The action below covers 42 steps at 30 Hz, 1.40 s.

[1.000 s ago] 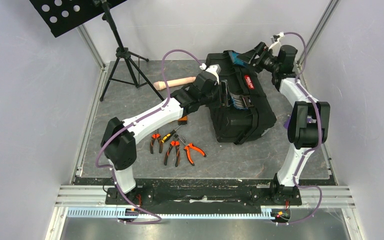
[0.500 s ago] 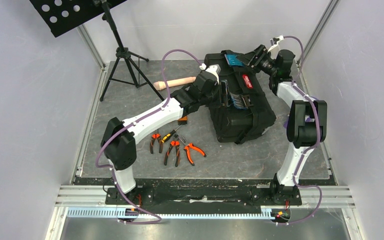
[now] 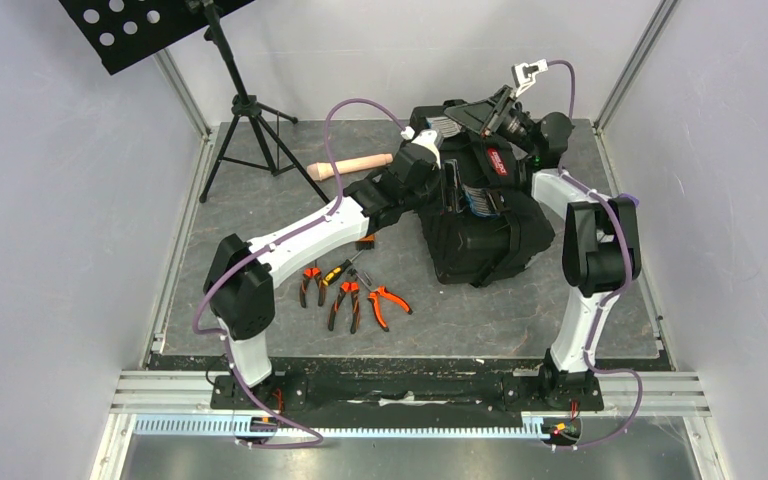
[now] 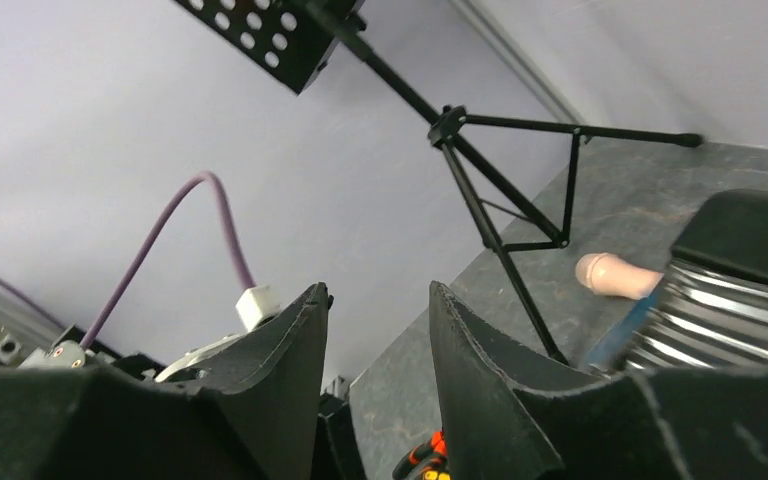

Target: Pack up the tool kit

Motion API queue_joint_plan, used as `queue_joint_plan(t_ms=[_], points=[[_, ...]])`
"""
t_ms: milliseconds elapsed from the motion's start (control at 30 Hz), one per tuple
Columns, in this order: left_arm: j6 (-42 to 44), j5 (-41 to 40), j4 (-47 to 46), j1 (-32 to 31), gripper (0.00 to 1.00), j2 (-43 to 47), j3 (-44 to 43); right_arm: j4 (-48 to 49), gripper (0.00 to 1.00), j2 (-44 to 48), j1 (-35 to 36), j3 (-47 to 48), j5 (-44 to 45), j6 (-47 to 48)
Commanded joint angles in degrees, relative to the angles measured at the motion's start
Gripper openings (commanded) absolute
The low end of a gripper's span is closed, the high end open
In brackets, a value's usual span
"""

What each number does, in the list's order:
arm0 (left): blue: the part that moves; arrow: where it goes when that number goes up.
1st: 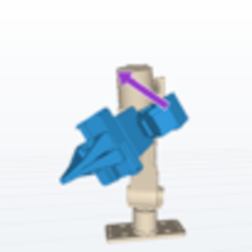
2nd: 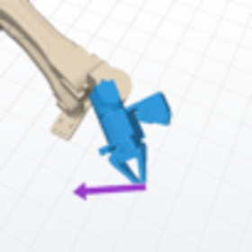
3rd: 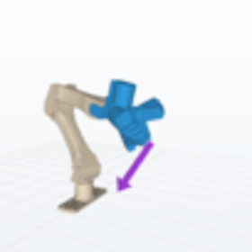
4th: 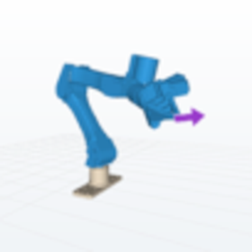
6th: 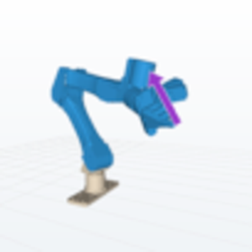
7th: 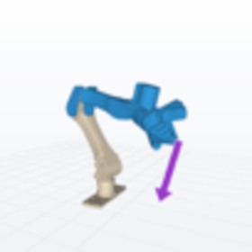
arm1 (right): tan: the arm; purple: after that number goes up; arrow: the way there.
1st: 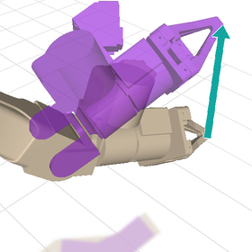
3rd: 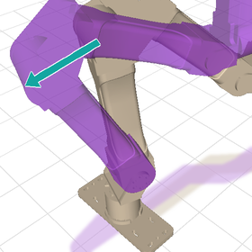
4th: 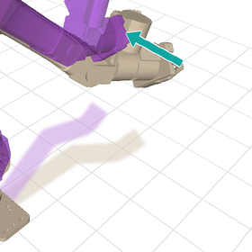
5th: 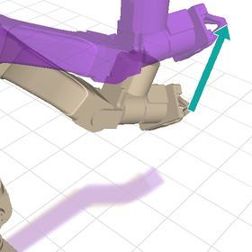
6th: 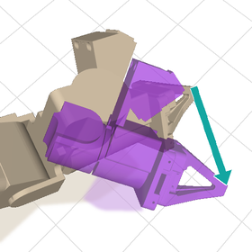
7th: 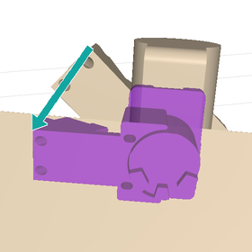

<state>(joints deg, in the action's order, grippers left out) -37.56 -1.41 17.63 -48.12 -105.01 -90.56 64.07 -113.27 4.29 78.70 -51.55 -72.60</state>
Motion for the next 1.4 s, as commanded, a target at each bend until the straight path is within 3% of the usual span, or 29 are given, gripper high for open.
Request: queue_joint_plan(t_ms=[0,133,233,333,533,733,1000,1200,1367], points=[[5.2,0.0,11.0,-1.0,0.67,-7.1,4.5,1.7,0.44,4.3,-0.2,3.3,-5.1,0.3],[4.6,-0.2,10.2,-1.0,0.67,-6.6,5.3,-15.3,0.44,8.0,-0.3,2.5,-4.8,13.9],[4.7,-0.8,10.1,-0.9,0.67,-6.2,5.7,-38.3,0.49,11.1,-1.9,5.1,-1.0,30.5],[4.6,-1.2,10.1,-0.9,0.67,-5.9,6.1,-62.2,0.57,14.2,-3.9,9.9,8.8,48.4],[3.9,-1.5,9.9,-0.8,0.67,-4.6,7.6,-79.2,0.71,20.0,-7.4,6.8,20.9,60.6],[1.0,-1.9,6.8,-0.1,0.67,0.0,13.7,-83.1,0.73,25.0,-7.3,-0.6,24.6,63.5],[-3.8,-2.9,1.9,0.7,0.67,7.4,23.9,-85.1,0.73,26.7,-5.7,-2.8,25.2,65.5],[-3.8,-4.8,2.1,0.7,0.69,12.0,27.8,-86.0,0.73,27.8,-3.4,-0.8,26.3,66.8],[-3.5,-6.8,3.4,0.7,0.71,15.3,30.1,-89.5,0.72,27.9,0.1,3.8,32.5,70.6]])
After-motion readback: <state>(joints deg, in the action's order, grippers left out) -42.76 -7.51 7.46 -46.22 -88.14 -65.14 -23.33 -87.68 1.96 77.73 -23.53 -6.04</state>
